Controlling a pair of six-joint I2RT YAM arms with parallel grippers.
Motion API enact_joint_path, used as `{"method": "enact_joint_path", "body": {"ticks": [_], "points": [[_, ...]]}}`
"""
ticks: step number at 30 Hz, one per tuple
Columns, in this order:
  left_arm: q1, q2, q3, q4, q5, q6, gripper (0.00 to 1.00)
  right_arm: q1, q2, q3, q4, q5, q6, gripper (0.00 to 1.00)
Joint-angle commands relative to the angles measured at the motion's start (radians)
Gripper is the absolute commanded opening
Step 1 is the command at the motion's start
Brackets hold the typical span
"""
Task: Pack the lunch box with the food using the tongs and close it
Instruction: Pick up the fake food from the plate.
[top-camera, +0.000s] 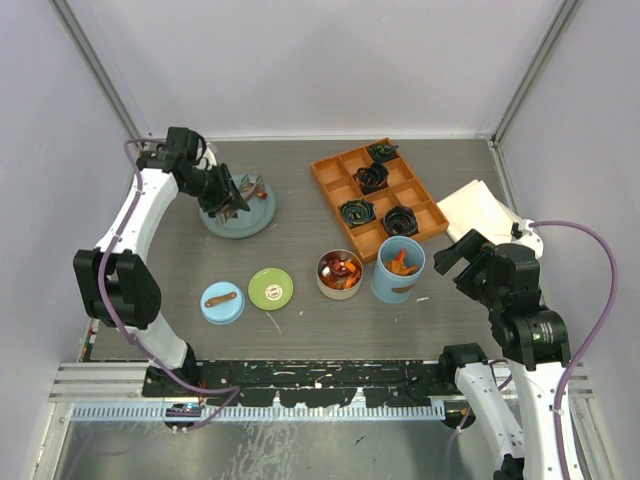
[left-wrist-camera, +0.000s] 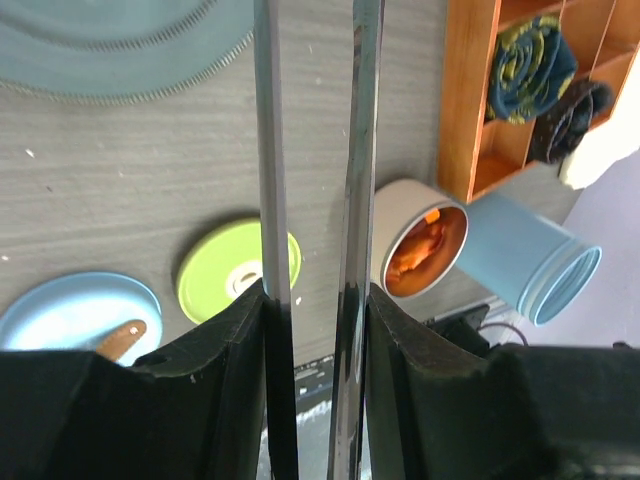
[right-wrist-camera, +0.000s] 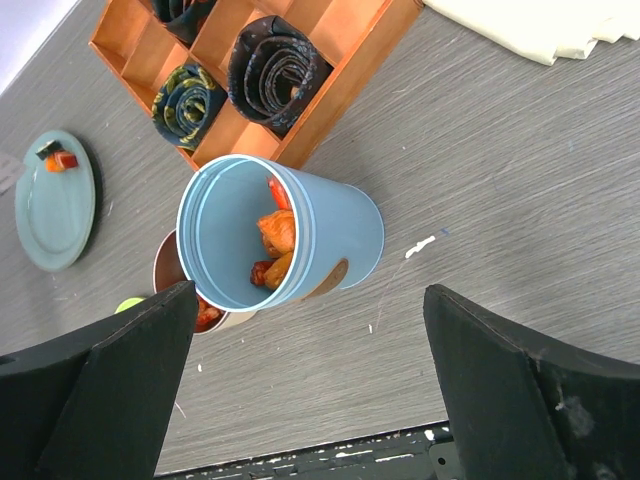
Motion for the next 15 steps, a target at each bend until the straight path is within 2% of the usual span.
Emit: {"method": "enact_joint_path", "body": {"ticks": [1,15], "points": [[0.03,0.039,0.096,0.048,-0.053,0.042,0.39,-0.004,0.018,0.007,0.044,0.02,-0.008,1.0],[0.057,0.21,0.214,0.032,-0.069,0.08,0.4,-0.003,0.042,0.006,0.058,0.021,-0.016,1.0]]}}
